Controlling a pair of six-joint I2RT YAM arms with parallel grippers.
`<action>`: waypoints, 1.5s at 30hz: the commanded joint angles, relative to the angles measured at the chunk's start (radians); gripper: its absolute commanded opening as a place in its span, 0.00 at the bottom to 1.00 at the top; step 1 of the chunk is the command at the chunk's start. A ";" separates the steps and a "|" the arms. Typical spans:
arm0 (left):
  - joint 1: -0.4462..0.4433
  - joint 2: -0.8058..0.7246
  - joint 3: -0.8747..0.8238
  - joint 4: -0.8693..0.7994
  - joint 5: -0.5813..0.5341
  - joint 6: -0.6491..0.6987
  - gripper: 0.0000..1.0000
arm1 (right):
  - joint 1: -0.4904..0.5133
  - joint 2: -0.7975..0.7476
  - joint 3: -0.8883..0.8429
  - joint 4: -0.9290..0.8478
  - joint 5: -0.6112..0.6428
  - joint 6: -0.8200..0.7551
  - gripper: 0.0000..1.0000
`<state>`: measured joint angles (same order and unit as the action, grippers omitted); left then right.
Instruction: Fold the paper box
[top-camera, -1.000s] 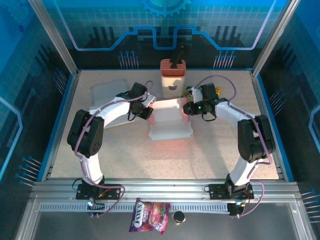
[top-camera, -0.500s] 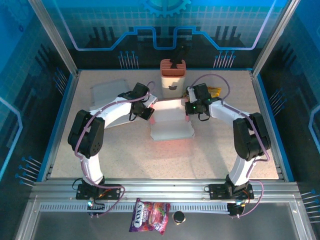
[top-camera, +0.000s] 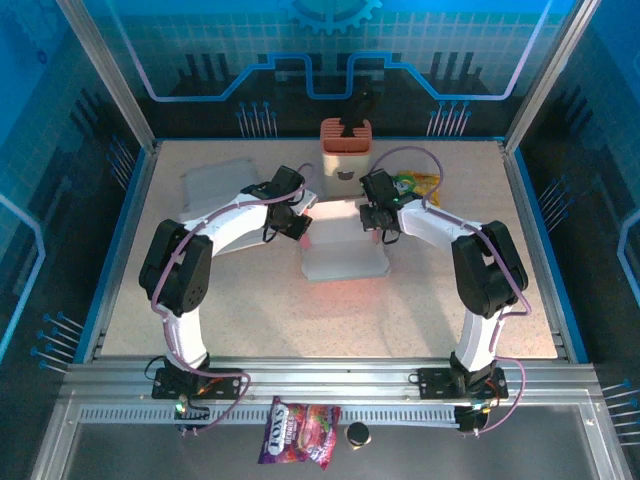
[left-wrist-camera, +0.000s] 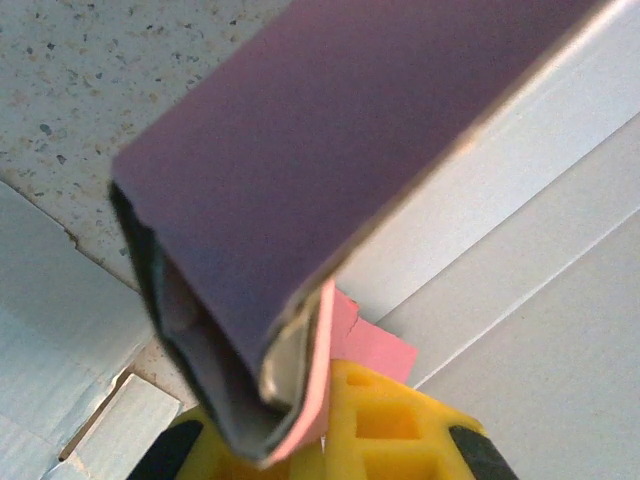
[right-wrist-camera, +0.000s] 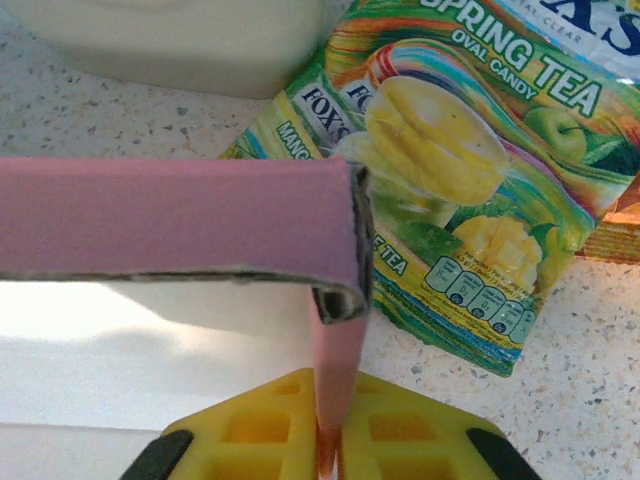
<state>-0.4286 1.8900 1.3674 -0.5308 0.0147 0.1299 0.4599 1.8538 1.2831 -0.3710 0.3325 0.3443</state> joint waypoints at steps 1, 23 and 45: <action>-0.021 0.041 0.000 -0.074 0.018 0.002 0.00 | 0.010 0.043 0.024 -0.056 0.011 0.013 0.15; -0.036 0.054 0.034 -0.102 0.029 -0.109 0.00 | 0.120 0.186 0.259 -0.537 0.415 0.386 0.00; -0.025 0.098 -0.004 0.006 0.080 -0.257 0.18 | 0.094 0.066 0.082 -0.327 0.197 0.283 0.00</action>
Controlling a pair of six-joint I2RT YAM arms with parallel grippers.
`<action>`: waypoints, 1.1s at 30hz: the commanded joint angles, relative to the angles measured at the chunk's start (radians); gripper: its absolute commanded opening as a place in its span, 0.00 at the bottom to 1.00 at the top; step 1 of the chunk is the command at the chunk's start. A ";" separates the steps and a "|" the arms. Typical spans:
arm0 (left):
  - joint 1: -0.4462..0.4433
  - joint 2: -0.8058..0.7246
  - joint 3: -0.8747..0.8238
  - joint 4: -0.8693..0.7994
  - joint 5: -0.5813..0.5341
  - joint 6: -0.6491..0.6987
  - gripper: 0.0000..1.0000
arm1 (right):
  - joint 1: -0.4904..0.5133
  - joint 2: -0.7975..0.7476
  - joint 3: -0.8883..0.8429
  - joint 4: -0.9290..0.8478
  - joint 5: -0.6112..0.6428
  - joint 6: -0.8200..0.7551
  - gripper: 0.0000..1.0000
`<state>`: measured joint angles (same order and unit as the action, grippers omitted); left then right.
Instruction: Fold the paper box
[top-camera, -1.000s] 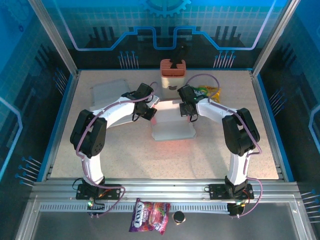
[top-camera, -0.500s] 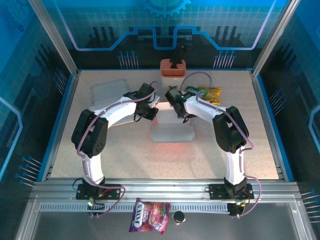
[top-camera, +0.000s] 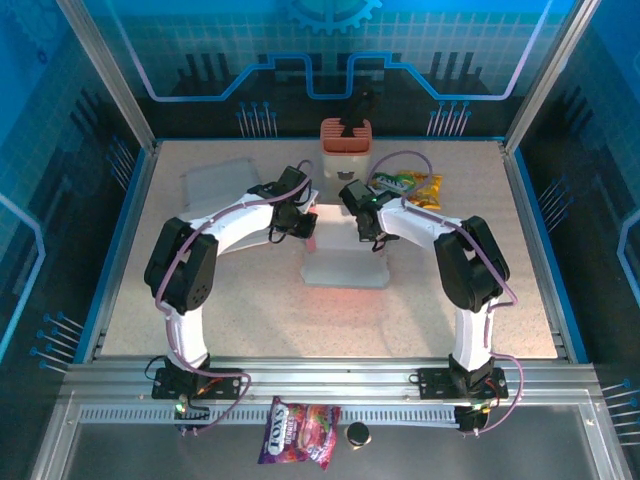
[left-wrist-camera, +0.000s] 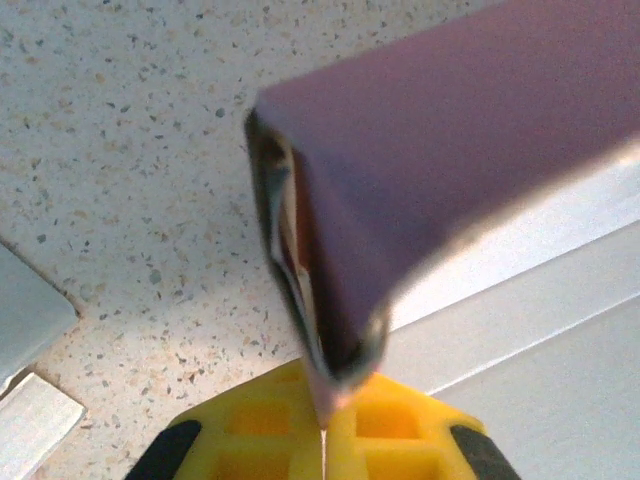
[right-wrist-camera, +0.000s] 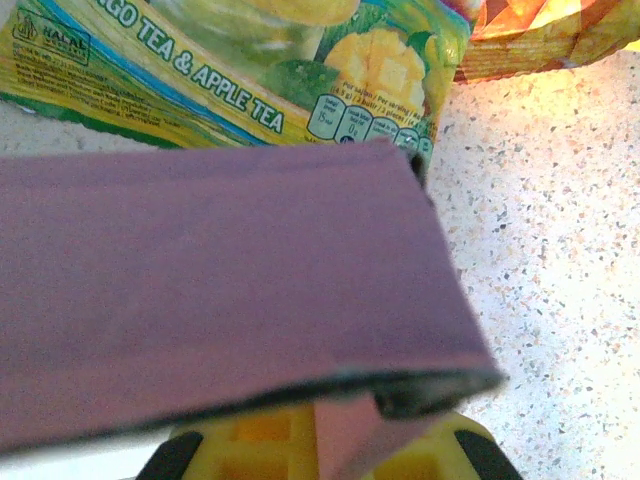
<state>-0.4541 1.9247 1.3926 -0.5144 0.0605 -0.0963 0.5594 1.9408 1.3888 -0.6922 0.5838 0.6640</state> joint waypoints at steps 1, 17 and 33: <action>0.005 0.065 -0.033 -0.002 0.040 -0.034 0.18 | -0.007 -0.022 -0.027 -0.001 -0.061 -0.044 0.00; 0.015 -0.003 -0.064 0.057 -0.026 -0.110 0.18 | -0.026 0.013 0.011 -0.045 -0.107 -0.037 0.00; -0.057 0.026 -0.021 -0.015 -0.214 -0.267 0.00 | -0.012 0.053 0.049 -0.082 -0.136 -0.022 0.00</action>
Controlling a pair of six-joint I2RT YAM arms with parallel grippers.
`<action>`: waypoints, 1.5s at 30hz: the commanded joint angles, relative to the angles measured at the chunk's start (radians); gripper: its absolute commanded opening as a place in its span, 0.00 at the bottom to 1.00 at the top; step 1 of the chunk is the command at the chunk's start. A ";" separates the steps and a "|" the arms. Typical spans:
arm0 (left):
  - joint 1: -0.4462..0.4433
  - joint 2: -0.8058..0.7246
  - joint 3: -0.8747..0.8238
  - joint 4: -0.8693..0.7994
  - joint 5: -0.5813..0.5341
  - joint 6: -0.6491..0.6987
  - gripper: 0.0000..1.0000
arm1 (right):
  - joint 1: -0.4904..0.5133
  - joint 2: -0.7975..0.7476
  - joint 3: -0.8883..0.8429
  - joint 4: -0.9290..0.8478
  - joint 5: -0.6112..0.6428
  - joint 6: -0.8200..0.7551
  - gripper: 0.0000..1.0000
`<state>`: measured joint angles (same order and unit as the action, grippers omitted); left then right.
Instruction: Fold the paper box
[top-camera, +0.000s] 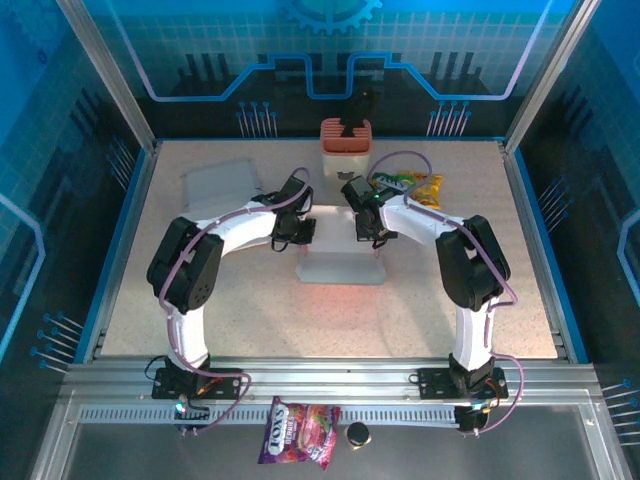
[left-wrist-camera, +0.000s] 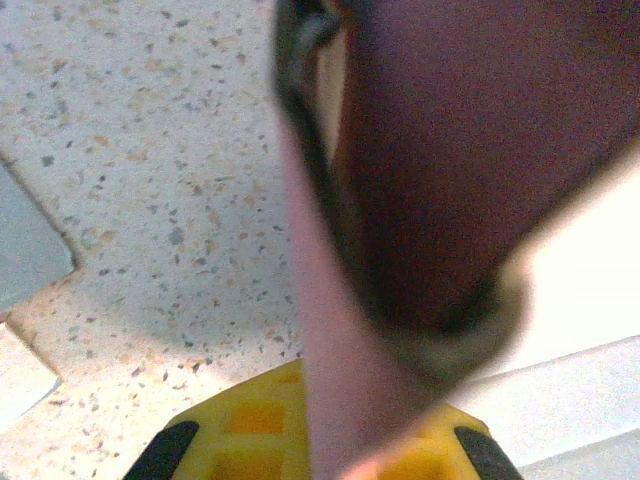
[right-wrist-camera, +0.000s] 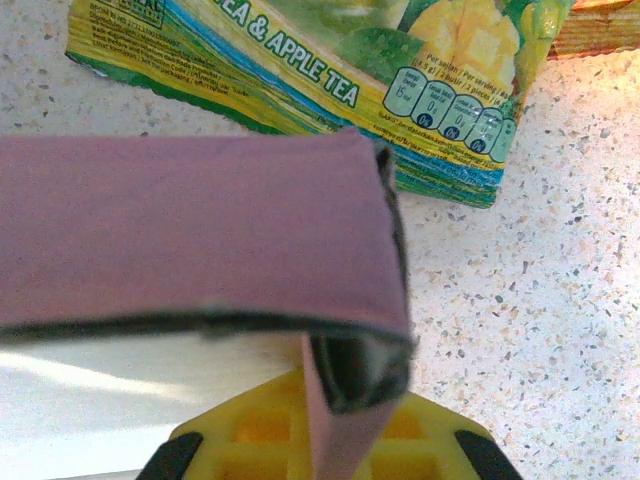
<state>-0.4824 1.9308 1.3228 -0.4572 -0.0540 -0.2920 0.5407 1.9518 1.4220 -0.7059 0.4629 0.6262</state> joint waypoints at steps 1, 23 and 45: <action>-0.040 0.025 0.057 -0.099 -0.142 -0.105 0.00 | 0.008 0.046 0.020 -0.077 -0.015 0.022 0.00; 0.027 -0.030 0.036 0.012 0.048 -0.043 0.30 | 0.003 0.055 0.017 -0.061 -0.049 0.003 0.00; -0.076 0.078 0.135 -0.255 -0.345 -0.262 0.00 | 0.007 0.066 0.022 -0.056 -0.069 0.033 0.00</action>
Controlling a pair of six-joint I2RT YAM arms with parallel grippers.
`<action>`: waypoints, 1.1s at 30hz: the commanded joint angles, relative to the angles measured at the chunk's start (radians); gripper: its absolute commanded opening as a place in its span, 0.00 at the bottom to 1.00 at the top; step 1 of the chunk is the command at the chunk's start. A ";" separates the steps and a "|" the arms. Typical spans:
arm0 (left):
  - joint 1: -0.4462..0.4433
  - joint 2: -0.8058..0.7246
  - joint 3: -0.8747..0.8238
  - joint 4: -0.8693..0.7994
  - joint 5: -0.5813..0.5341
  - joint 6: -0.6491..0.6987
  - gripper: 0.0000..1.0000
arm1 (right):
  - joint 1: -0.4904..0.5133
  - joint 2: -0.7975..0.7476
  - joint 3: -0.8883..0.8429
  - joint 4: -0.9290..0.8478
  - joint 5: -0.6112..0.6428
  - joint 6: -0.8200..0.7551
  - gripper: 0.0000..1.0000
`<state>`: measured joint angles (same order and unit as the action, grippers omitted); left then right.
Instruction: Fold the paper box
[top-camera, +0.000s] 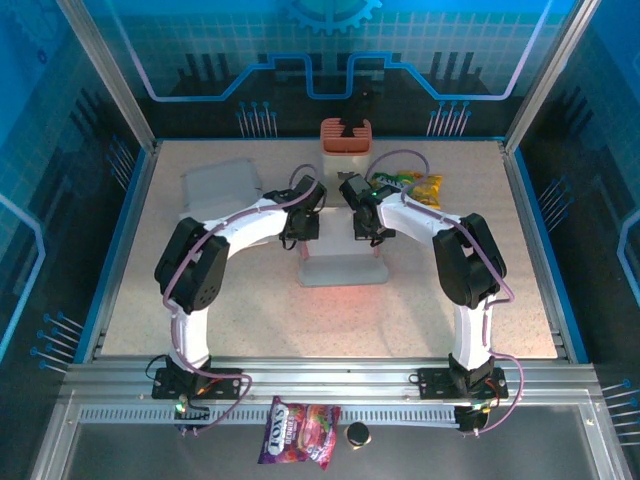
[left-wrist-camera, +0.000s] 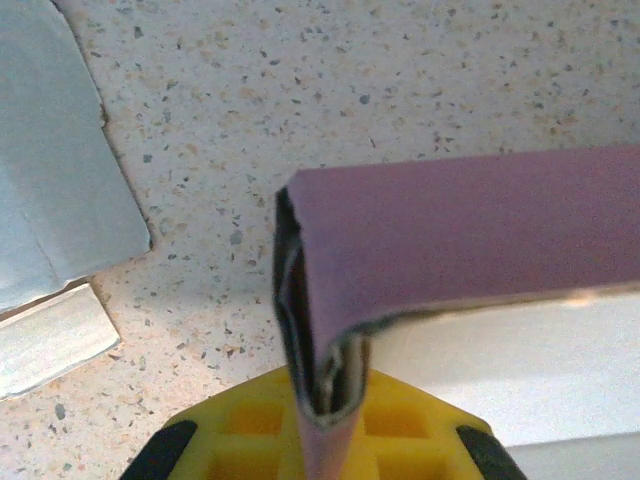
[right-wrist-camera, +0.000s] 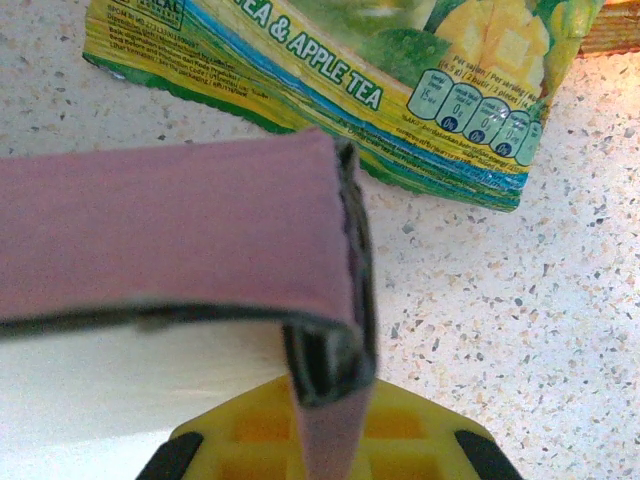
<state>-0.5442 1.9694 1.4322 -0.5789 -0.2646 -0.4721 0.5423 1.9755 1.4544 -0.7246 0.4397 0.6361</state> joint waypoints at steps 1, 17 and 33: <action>-0.022 0.048 0.040 -0.159 -0.164 -0.100 0.00 | 0.007 0.039 -0.015 -0.032 -0.048 0.025 0.00; -0.062 0.205 0.230 -0.358 -0.264 -0.184 0.00 | 0.009 0.010 -0.069 0.039 -0.089 0.028 0.00; -0.038 0.060 0.158 -0.211 -0.105 -0.087 0.29 | 0.010 0.014 -0.072 0.026 -0.076 0.040 0.00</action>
<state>-0.5919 2.0884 1.6135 -0.8185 -0.4305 -0.5766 0.5312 1.9572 1.4200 -0.6655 0.3843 0.6487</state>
